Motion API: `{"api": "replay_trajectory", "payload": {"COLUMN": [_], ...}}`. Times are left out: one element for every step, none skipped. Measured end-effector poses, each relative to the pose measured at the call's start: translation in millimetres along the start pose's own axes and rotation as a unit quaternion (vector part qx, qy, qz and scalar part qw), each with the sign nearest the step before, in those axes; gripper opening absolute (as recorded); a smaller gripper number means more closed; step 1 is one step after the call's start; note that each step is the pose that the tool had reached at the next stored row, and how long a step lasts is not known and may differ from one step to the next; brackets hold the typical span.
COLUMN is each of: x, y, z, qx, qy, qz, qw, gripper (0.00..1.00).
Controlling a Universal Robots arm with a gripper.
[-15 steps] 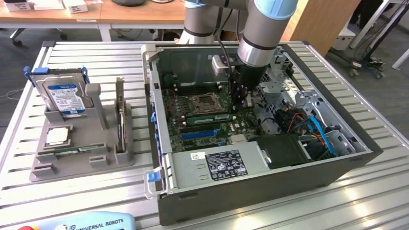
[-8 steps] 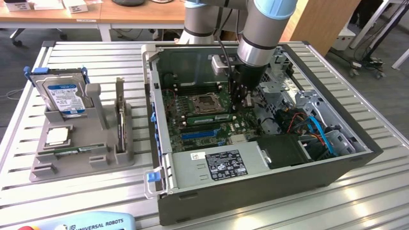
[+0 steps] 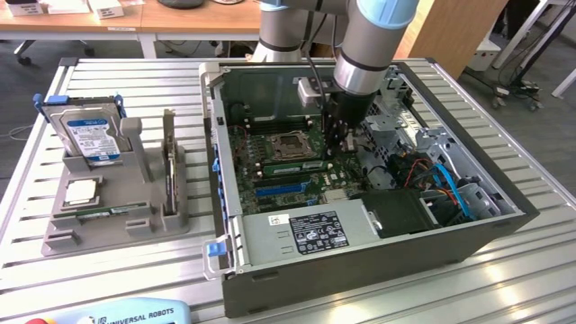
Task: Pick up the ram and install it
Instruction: 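Press down the ram until it locks into place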
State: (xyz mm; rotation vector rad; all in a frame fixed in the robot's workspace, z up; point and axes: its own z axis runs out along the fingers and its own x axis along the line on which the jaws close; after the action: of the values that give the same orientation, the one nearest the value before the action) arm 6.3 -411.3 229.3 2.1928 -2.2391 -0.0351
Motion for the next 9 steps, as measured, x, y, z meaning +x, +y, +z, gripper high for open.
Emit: {"api": "replay_trajectory", "payload": {"x": [0.0, 0.1, 0.1, 0.1, 0.1, 0.0, 0.0, 0.0, 0.1], "y": [0.0, 0.0, 0.0, 0.0, 0.0, 0.0, 0.0, 0.0, 0.0], "z": [0.5, 0.5, 0.5, 0.5, 0.5, 0.9, 1.5, 1.8, 1.8], "qx": [0.0, -0.0001, -0.0001, -0.0001, -0.0001, -0.0001, 0.0, -0.0001, -0.0001], "qy": [0.0001, 0.0002, 0.0002, 0.0002, 0.0002, 0.0001, 0.0, 0.0001, 0.0002], "qz": [0.0, 0.0, 0.0, 0.0, 0.0, 0.0, 0.0, 0.0, 0.0], "qw": [1.0, 1.0, 1.0, 1.0, 1.0, 1.0, 1.0, 1.0, 1.0], "gripper": [0.1, 0.1, 0.1, 0.1, 0.1, 0.1, 0.1, 0.1, 0.1]}}
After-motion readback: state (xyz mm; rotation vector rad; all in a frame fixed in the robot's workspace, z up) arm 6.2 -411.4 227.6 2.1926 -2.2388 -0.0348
